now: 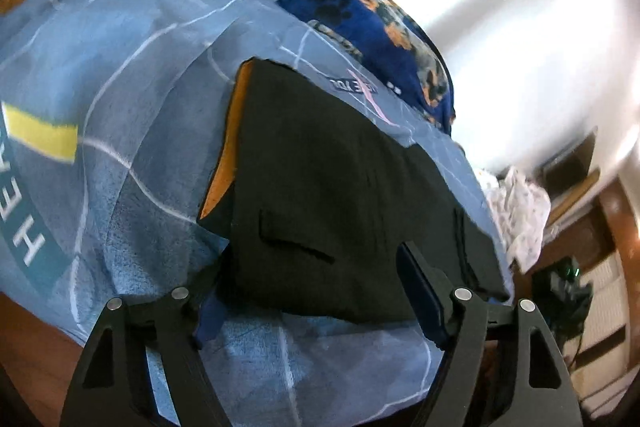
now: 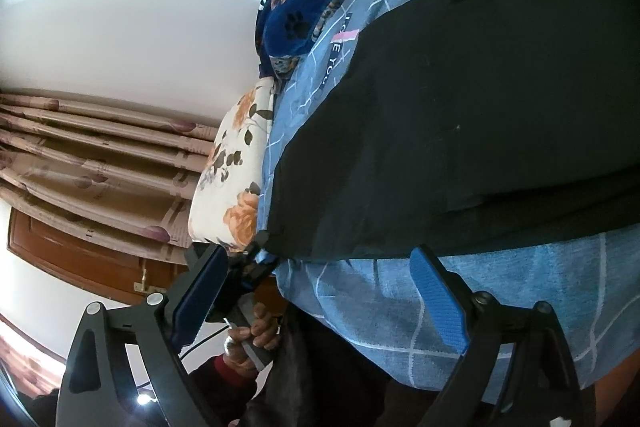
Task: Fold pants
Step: 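Move the left gripper to the folded edge of the black trousers, then grasp the trousers' edge with the left gripper and lift it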
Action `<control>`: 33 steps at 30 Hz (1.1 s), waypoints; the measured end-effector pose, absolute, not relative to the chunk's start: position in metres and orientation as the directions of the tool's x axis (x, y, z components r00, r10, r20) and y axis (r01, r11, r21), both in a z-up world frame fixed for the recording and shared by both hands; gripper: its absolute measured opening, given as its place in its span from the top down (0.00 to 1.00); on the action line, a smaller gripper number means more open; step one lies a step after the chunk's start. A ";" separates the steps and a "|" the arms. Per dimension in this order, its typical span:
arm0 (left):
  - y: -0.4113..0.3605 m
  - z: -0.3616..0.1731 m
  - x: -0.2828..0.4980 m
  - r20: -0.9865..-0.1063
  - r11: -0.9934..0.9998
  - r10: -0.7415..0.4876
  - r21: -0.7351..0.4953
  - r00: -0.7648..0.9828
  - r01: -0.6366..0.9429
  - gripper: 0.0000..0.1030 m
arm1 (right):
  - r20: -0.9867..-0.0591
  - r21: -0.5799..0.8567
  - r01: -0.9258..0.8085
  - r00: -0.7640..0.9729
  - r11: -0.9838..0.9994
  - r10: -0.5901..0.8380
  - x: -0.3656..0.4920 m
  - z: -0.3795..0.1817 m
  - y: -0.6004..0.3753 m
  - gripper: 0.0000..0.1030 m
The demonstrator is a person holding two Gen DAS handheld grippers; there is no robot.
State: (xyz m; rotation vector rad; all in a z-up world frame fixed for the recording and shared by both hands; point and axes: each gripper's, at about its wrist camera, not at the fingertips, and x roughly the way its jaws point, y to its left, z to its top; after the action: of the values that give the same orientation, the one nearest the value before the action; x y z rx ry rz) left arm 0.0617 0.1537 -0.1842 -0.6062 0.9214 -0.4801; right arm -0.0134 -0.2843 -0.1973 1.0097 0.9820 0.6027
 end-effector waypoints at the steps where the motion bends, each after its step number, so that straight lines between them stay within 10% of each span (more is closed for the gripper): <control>1: 0.156 -0.186 0.062 -0.579 0.724 -0.621 -0.681 0.528 0.105 0.26 | -0.391 0.902 0.017 0.457 0.432 0.799 -0.013 -0.198 -0.284 0.11; 20: 0.165 -0.172 0.062 -0.404 0.566 -0.693 -0.817 0.597 0.104 0.25 | -0.359 0.916 0.004 0.459 0.402 0.813 -0.033 -0.183 -0.271 0.09; 30: 0.146 -0.186 0.064 -0.545 0.703 -0.635 -0.702 0.548 0.116 0.25 | -0.356 0.917 -0.004 0.447 0.400 0.820 -0.036 -0.183 -0.266 0.07; 33: 0.140 -0.188 0.068 -0.603 0.738 -0.608 -0.668 0.516 0.090 0.47 | -0.357 0.916 -0.004 0.446 0.400 0.821 -0.036 -0.182 -0.265 0.07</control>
State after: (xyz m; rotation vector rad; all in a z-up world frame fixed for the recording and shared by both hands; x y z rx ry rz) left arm 0.0685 0.1403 -0.1879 -0.6225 0.9447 -0.4531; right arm -0.0356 -0.2647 -0.1824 1.0304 0.9743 0.6422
